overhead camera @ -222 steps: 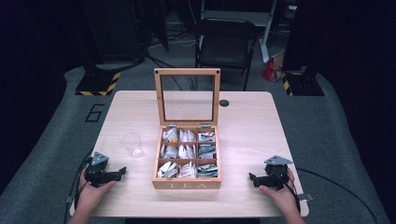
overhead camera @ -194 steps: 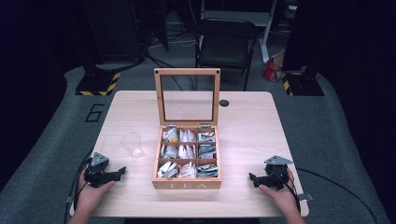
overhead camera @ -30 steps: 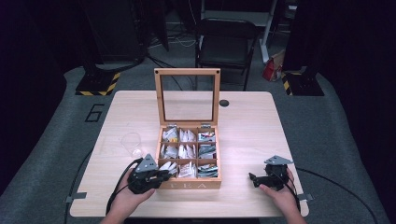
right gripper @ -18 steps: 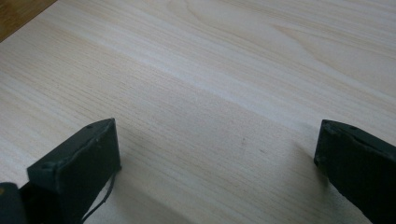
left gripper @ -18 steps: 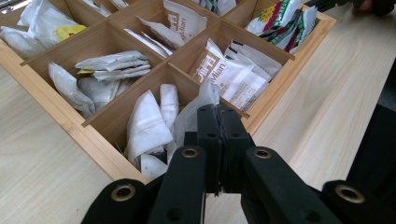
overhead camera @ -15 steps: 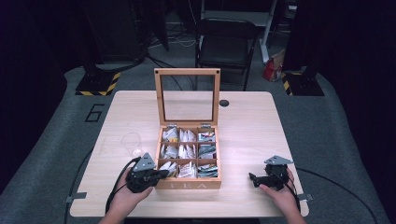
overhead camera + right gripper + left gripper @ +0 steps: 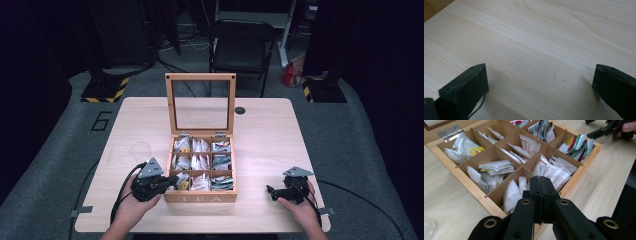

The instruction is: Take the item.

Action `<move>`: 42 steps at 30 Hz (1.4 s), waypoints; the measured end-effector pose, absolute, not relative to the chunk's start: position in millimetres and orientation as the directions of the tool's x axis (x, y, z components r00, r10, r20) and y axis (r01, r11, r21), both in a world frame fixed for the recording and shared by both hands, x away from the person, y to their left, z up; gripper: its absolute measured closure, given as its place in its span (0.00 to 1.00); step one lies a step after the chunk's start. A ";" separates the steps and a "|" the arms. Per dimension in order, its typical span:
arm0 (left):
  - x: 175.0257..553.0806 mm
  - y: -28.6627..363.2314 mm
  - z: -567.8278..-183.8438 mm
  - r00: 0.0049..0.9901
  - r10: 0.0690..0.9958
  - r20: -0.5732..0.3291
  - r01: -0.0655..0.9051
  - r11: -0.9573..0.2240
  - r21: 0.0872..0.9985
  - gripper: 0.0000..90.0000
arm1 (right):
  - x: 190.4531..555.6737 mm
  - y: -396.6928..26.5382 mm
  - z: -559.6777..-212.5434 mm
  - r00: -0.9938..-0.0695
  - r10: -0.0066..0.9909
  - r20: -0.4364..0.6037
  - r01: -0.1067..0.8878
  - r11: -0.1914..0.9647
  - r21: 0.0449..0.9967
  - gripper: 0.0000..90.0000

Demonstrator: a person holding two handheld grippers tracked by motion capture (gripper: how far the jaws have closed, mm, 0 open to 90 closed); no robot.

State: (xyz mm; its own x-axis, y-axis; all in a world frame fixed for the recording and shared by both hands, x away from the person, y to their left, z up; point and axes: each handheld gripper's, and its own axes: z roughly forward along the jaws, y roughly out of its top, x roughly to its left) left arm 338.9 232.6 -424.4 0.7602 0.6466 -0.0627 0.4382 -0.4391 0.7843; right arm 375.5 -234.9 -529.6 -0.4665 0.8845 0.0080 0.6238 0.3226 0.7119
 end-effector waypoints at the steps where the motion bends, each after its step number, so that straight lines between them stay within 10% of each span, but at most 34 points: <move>1: 339.5 233.0 -422.6 0.762 0.645 -0.059 0.434 -0.440 0.786 1.00 | 375.5 -234.9 -529.6 -0.467 0.884 0.008 0.624 0.323 0.712 0.00; 42: 351.4 252.1 -360.3 0.741 0.671 -0.009 0.398 -0.428 0.811 1.00 | 375.5 -234.8 -529.6 -0.466 0.885 0.008 0.624 0.322 0.712 0.00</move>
